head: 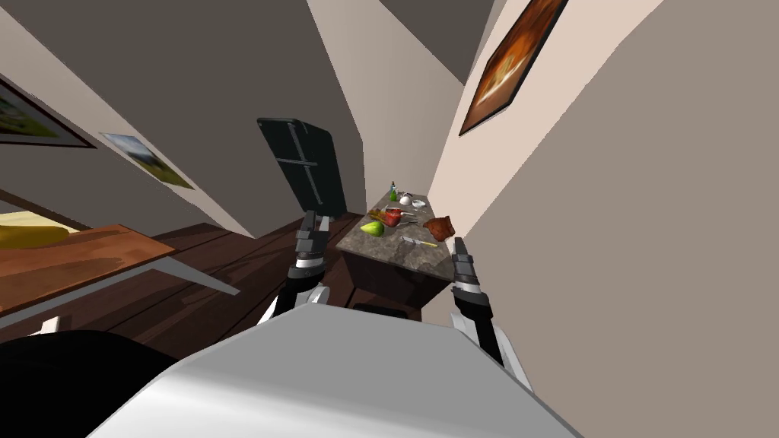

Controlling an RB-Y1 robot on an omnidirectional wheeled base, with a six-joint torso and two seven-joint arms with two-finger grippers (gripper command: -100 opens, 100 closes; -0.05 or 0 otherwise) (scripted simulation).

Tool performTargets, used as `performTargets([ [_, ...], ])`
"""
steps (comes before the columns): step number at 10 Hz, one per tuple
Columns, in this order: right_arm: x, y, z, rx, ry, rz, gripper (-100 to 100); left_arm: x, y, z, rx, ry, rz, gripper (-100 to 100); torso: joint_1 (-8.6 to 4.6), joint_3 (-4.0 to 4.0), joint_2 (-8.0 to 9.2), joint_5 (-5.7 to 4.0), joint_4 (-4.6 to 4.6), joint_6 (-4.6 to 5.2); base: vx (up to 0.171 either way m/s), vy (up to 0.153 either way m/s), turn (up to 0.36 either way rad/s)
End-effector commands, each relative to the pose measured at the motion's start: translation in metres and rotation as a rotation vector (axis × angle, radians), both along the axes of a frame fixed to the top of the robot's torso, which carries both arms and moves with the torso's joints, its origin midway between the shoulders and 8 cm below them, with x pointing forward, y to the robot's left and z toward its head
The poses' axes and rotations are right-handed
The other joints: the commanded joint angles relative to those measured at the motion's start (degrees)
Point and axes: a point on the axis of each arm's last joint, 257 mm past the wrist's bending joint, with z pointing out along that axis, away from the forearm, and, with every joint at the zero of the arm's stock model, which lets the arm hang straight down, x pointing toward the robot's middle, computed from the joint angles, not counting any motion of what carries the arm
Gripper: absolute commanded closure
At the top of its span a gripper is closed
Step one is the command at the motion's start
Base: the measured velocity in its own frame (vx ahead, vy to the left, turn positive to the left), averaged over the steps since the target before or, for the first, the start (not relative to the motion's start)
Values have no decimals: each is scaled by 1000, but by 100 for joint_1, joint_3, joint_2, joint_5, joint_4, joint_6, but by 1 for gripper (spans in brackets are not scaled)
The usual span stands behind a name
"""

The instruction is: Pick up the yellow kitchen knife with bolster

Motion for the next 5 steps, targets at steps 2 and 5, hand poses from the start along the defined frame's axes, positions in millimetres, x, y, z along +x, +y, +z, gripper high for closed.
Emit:
performTargets([
  [2, 3, -3, -15, -87, 41, 0, -100, 0, 0, 0, 0, 0, 0, 0, 4, 0, 0, 1, 0, 0, -9, 59, 65],
  [5, 9, -15, -49, -258, 122, -17, -100, 0, 0, 0, 0, 0, 0, 0, 5, 0, 0, 1, 0, 0, -13, 69, 104],
])
